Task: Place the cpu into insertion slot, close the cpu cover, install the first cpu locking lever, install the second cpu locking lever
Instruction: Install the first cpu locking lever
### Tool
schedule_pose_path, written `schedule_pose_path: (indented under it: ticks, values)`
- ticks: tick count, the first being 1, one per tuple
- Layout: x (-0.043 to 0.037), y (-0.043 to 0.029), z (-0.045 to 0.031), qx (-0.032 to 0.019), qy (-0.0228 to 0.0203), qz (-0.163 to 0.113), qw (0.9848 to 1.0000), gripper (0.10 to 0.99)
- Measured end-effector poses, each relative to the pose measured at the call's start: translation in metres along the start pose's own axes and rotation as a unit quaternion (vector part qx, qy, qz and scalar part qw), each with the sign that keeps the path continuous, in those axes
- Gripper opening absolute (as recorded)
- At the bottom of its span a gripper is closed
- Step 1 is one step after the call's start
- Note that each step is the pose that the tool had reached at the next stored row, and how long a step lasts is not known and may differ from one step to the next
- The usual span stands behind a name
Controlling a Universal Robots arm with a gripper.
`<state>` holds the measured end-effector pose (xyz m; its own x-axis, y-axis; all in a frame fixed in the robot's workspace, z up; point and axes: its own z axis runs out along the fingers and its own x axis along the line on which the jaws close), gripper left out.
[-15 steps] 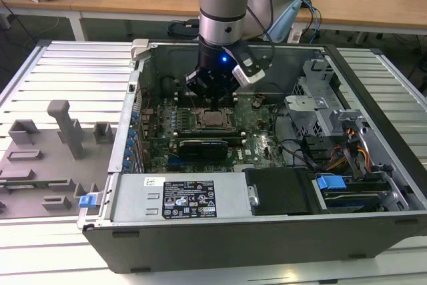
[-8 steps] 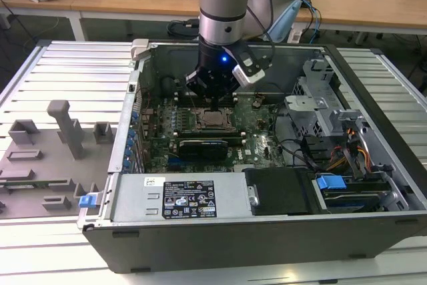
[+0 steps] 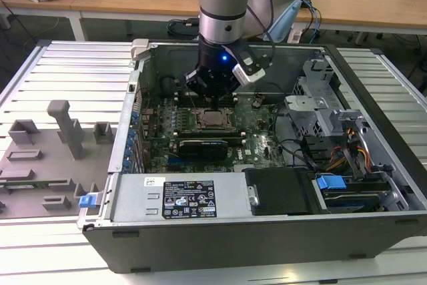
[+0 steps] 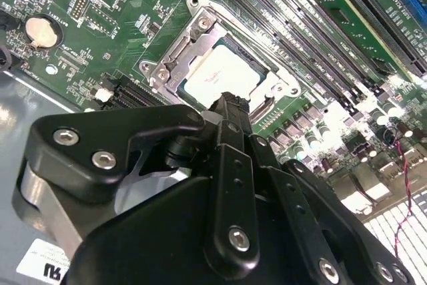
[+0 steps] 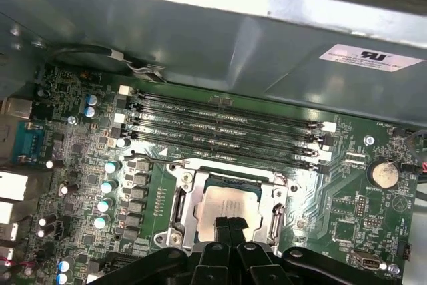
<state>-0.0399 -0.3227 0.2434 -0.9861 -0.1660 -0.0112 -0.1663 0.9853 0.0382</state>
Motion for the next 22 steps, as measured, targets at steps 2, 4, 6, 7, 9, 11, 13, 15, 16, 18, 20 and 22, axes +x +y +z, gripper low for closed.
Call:
schedule_pose_path:
  ticks: [2,4,6,7,9,11,13,15,16,18,20,22]
  values:
    - [-0.0001,0.0004,-0.0096,0.0,0.0,0.0,1.0,0.106]
    - [-0.0001,0.0005,-0.0111,-0.0002,-0.0001,0.0,1.0,0.106]
    - [0.0,0.0005,-0.0112,-0.0003,0.0,0.0,1.0,0.106]
    - [0.0026,0.0009,-0.0113,-0.0002,-0.0006,0.0,1.0,0.106]
    - [0.0066,0.0017,-0.0112,0.0,-0.0014,0.0,1.0,0.106]
    - [0.0129,0.0031,-0.0113,0.0002,-0.0026,0.0,1.0,0.106]
    - [0.0192,0.0046,-0.0113,0.0004,-0.004,0.0,1.0,0.106]
    - [0.0257,0.0061,-0.0113,0.0007,-0.0057,0.0,1.0,0.106]
    - [0.0291,0.0069,-0.0113,0.0008,-0.0066,0.0,1.0,0.106]
    - [0.0348,0.0083,-0.0113,0.0011,-0.0085,0.0,1.0,0.106]
    - [0.041,0.0099,-0.0113,0.0015,-0.0104,0.0,0.9999,0.106]
    - [0.0506,0.0121,-0.0113,0.002,-0.0135,-0.001,0.9999,0.106]
